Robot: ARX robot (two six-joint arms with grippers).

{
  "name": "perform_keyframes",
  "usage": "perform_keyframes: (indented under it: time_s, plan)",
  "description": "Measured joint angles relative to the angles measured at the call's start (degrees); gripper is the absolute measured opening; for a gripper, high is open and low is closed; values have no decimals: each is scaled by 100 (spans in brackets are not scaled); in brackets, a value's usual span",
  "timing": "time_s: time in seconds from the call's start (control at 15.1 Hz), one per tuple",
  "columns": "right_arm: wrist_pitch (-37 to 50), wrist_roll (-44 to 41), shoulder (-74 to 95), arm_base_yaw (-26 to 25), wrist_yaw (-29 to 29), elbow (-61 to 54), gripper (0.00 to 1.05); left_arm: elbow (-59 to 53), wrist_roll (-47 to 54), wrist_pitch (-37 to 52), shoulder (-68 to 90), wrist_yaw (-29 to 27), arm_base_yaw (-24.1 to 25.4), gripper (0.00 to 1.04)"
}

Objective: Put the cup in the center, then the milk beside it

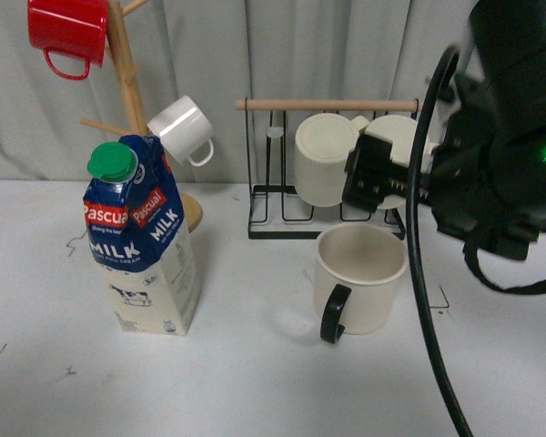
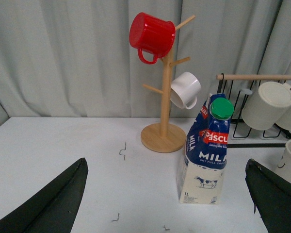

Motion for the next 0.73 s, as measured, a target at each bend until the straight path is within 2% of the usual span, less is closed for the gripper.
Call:
perform_keyframes:
  time_s: [0.07,0.2,0.27,0.33,0.4,0.46,0.73]
  plan:
    - [243,-94,-363,0,-122,-170,97,0,0,2,0,0,0,98]
    - [846,-273,-1362,-33,-568,-732,98,0,0,0,0,0,0,98]
    - [1331,-431,-1733,-28,-575,-1060,97,0,0,0,0,0,0,98]
    - [2551,-1025,-2192,28,319,-1705,87,0,0,-2,0,7,0,98]
    - [3147,-1679,-2846,-24,988,-2396,76,0,0,0,0,2,0,98]
    - [3375,-2251,-3681,-256,1226,-3084,63,0,0,0,0,-2,0,98]
    - [3499,-2787,-4767,-798,796,-4415,17,0,0,2,0,2,0,98]
